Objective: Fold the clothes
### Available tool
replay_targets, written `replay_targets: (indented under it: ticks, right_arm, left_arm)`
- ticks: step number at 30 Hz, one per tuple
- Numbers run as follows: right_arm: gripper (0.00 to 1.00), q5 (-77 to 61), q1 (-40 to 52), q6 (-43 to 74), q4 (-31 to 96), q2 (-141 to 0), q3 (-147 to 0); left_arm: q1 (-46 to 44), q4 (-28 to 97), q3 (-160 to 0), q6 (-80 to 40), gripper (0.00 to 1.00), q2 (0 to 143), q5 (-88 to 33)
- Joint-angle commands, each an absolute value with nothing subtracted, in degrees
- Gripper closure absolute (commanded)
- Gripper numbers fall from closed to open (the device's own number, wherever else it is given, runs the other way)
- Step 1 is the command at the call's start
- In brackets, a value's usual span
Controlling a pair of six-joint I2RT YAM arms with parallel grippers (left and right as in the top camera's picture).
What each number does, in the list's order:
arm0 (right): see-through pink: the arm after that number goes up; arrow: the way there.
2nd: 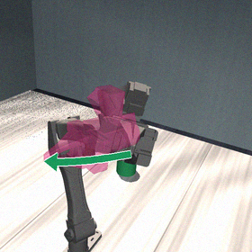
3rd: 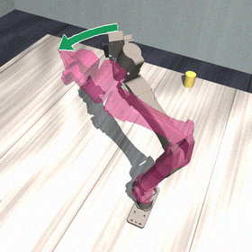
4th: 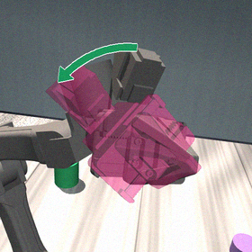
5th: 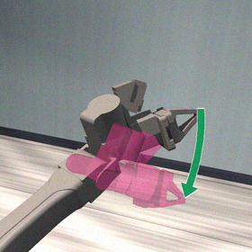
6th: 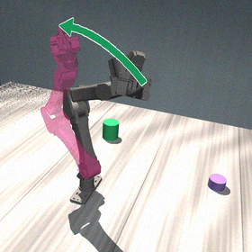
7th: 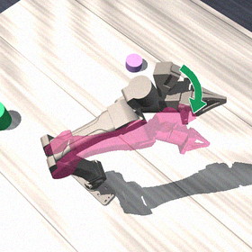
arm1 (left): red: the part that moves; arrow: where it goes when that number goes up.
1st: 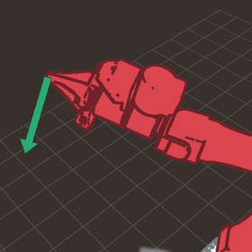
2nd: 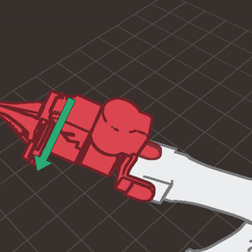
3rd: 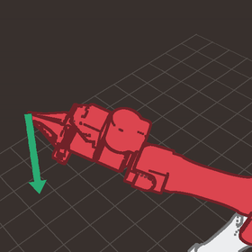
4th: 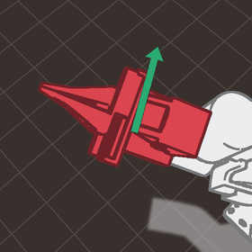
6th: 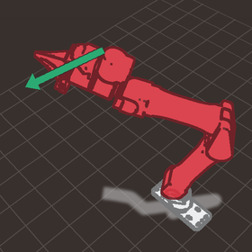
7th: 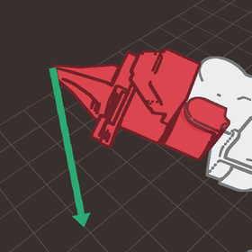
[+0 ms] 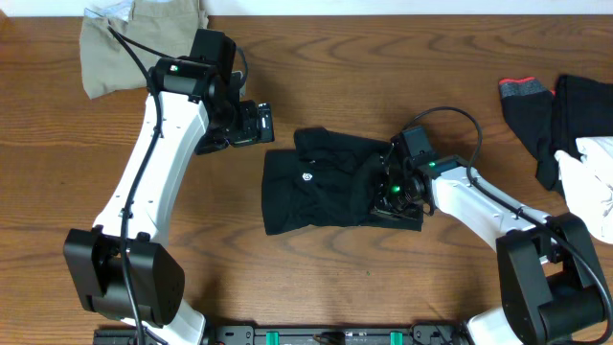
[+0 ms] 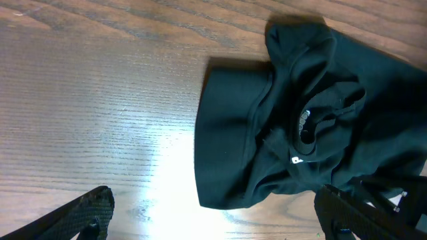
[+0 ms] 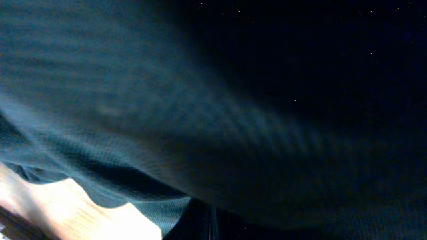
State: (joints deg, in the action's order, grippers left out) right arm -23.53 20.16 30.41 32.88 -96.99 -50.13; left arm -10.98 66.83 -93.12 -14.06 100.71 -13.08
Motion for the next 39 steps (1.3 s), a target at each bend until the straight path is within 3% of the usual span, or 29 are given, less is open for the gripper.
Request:
replay_targets:
  ticks: [1, 10, 19, 34, 39]
  right_arm:
    - [0.99, -22.24, 20.53, 32.56, 33.63, -97.17, -49.12]
    - [0.97, -18.48, 20.21, 30.52, 39.64, -90.48, -54.96]
    - [0.85, -19.53, 15.07, 30.13, 29.80, -87.85, -55.57]
    - [0.90, -17.74, 15.35, 29.10, 15.59, -103.66, -55.42]
    - [0.94, -17.80, 15.07, 29.12, 15.64, -102.43, -55.46]
  left_arm:
    - [-10.94, 66.96, -92.99, -13.54, 0.02, 100.36, -12.38]
    - [-10.94, 66.96, -92.99, -13.54, 0.02, 100.36, -12.38]
    - [-10.94, 66.96, -92.99, -13.54, 0.02, 100.36, -12.36]
    - [-10.96, 66.98, -92.99, -13.54, 0.02, 100.36, -12.38]
    - [-10.96, 66.96, -92.99, -13.54, 0.02, 100.36, -12.38]
